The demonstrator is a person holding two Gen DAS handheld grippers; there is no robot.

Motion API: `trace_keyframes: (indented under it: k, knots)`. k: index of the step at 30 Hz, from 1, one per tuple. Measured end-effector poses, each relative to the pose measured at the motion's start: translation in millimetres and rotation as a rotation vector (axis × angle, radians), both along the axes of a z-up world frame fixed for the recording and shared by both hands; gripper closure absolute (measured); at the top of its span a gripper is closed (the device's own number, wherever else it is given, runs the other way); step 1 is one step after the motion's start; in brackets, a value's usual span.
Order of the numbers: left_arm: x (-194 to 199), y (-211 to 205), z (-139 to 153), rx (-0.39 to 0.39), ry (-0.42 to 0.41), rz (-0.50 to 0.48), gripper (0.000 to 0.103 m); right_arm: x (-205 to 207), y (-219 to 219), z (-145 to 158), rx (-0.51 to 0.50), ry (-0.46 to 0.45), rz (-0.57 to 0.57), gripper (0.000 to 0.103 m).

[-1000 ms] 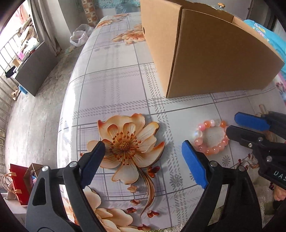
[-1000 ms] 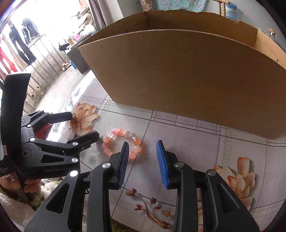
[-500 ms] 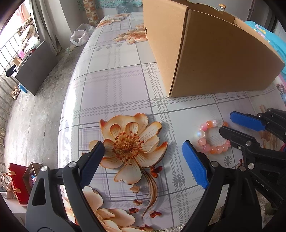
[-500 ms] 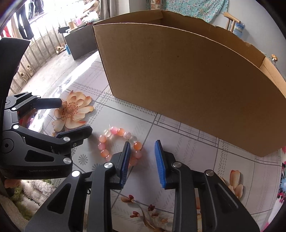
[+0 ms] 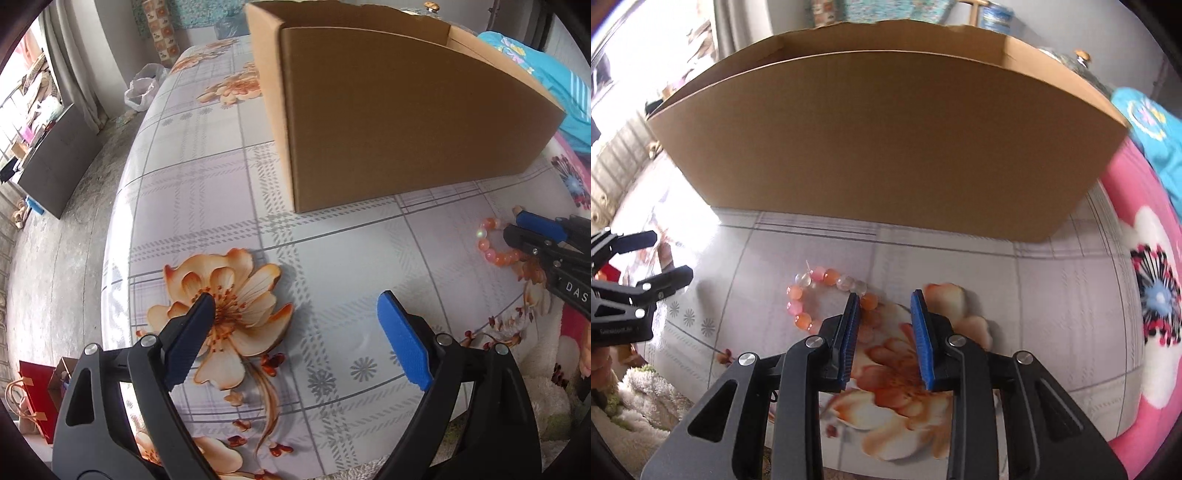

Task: Organize jewelry
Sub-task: 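Close the right tool on the bead bracelet while the left tool closes beside it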

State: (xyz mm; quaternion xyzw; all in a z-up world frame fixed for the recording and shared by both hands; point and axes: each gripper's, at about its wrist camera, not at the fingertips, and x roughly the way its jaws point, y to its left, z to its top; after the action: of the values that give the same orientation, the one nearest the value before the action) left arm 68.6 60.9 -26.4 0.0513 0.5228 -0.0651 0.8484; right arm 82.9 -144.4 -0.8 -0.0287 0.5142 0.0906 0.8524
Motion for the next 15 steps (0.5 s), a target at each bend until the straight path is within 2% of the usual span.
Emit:
trace_keyframes:
  k: [4, 6, 7, 9, 11, 15]
  knots:
    - [2.8, -23.5, 1.2, -0.008, -0.013, -0.076, 0.018, -0.1, -7.2, 1.4, 0.047, -0.001, -0.037, 0.071]
    - [5.1, -33.1, -1.6, 0.0, -0.01, -0.101, 0.018, 0.1, -9.8, 2.2, 0.056, -0.004, -0.044, 0.057]
    - [6.5, -37.2, -3.9, 0.008, -0.004, -0.11, 0.017, -0.4, -10.3, 2.3, 0.064, -0.006, -0.046, 0.054]
    - [7.5, -39.9, -4.2, 0.008, -0.011, -0.11, 0.013, -2.0, -12.7, 2.5, 0.084, -0.012, -0.051, 0.041]
    - [9.2, -40.4, -5.5, 0.012, -0.013, -0.102, 0.007, -4.8, -16.3, 3.5, 0.104, -0.023, -0.051, 0.033]
    - [11.2, -35.1, -8.5, -0.028, -0.015, -0.075, 0.007, -7.3, -34.2, 0.1, 0.163, -0.031, -0.062, 0.021]
